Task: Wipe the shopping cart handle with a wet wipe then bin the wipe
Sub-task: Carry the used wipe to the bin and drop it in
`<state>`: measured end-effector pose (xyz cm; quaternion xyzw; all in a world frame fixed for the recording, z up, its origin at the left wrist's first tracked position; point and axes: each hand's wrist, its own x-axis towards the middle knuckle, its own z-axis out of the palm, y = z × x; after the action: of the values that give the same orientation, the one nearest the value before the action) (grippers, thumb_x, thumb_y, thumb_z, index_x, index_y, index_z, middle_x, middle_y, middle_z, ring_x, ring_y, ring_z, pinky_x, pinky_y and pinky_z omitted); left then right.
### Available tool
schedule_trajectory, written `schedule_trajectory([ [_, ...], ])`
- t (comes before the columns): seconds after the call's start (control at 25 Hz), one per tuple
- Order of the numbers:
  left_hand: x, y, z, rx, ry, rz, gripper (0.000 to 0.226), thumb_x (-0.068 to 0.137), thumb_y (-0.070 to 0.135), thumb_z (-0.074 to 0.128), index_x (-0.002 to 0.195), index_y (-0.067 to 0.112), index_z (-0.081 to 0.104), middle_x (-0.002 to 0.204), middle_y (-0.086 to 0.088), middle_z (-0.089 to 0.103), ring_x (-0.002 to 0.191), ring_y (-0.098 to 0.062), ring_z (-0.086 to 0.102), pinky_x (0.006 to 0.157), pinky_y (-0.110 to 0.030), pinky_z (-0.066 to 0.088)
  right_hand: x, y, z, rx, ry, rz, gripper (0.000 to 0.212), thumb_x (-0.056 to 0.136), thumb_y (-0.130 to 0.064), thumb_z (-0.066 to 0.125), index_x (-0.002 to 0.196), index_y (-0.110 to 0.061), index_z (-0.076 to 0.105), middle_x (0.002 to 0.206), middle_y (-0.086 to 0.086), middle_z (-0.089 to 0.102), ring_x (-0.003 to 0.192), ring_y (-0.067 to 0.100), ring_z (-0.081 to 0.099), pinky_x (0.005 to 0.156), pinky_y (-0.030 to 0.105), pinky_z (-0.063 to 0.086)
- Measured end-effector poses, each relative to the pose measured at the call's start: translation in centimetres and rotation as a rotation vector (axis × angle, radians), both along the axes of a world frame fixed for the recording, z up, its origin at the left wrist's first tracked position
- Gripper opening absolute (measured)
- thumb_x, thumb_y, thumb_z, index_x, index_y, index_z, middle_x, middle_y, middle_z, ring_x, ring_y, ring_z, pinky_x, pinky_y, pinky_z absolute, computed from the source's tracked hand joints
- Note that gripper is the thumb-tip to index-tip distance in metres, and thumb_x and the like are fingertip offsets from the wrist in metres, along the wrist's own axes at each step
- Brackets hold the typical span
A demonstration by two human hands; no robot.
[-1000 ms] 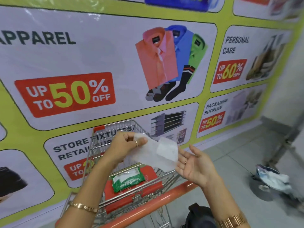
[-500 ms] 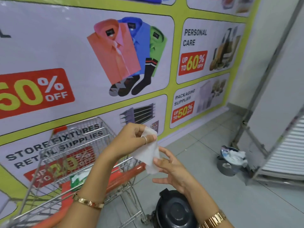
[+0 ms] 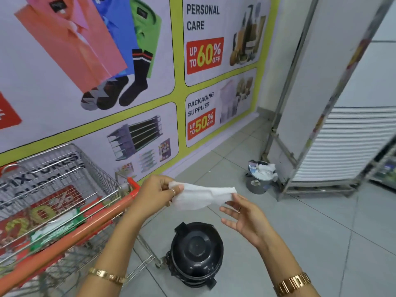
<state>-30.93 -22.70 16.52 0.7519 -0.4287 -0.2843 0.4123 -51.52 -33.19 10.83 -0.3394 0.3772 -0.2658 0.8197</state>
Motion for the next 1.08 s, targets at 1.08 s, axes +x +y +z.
schedule_trajectory([
  [1.08,2.5,-7.7,-23.6,0.529,0.61,0.427,0.017,0.076,-0.001,0.068,0.087,-0.005,0.056,0.059,-0.016,0.059,0.03,-0.009,0.057,0.03,-0.015,0.044,4.5,-9.2,-16.8,0.186,0.625,-0.053,0.009,0.075,0.0,0.068,0.079,-0.007,0.063,0.066,0.008,0.061,0.055,0.016,0.054,0.038,0.015,0.045],
])
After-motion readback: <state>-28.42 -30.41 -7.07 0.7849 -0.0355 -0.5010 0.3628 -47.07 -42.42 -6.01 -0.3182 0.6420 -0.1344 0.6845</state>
